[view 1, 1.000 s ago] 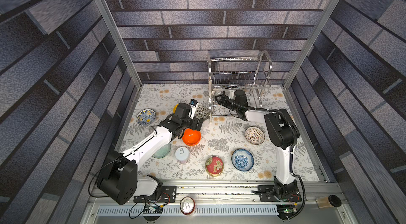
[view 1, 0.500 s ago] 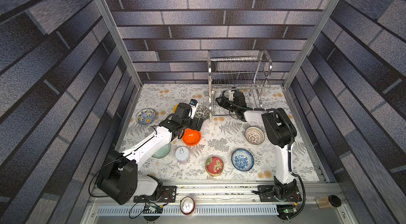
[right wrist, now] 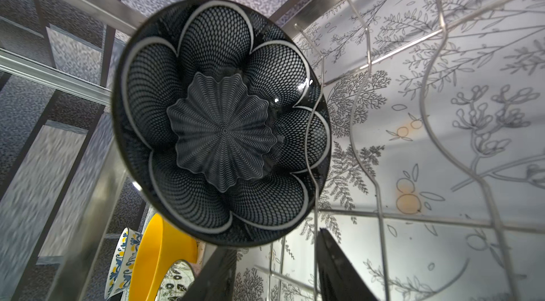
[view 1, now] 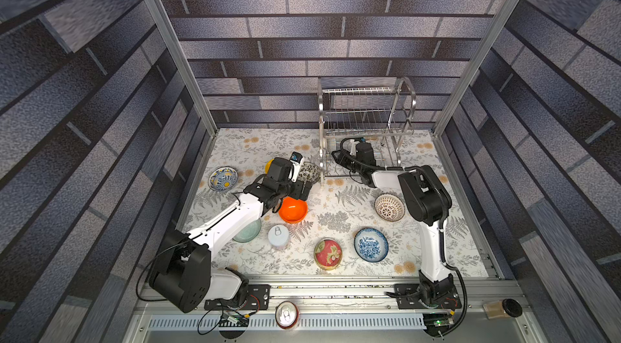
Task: Load bowls into a dish rack
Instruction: Place the bowl in the dish rack.
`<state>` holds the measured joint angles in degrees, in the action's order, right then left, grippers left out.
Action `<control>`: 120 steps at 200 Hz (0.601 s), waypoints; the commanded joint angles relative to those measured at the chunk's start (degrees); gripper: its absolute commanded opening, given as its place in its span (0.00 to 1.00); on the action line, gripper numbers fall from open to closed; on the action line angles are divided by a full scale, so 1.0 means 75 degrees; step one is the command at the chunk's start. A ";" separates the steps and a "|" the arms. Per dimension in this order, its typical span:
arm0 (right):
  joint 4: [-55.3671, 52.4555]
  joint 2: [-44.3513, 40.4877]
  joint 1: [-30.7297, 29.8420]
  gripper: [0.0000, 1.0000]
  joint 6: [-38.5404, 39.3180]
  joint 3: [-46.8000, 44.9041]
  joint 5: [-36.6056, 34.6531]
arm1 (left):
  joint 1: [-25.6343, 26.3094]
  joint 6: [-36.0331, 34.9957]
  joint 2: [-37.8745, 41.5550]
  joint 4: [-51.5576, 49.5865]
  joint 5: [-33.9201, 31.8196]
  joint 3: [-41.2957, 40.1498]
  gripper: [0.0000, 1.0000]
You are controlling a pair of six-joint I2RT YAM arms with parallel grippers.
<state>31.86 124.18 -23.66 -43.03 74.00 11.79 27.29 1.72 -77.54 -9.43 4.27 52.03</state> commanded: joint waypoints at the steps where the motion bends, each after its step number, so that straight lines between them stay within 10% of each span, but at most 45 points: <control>1: 0.0229 0.0111 0.0043 0.47 -0.0172 -0.0119 -0.0337 | -0.0064 0.0100 -0.0044 0.0004 0.0107 0.0258 1.00; 120: 0.0795 -0.0474 0.0040 0.62 -0.0014 -0.0686 0.0227 | -0.0063 0.0146 0.0061 0.0003 0.0105 0.0271 1.00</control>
<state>36.62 122.98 -23.62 -43.44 70.83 12.32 27.27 1.85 -77.54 -9.43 4.27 52.03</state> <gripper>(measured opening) 0.613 0.996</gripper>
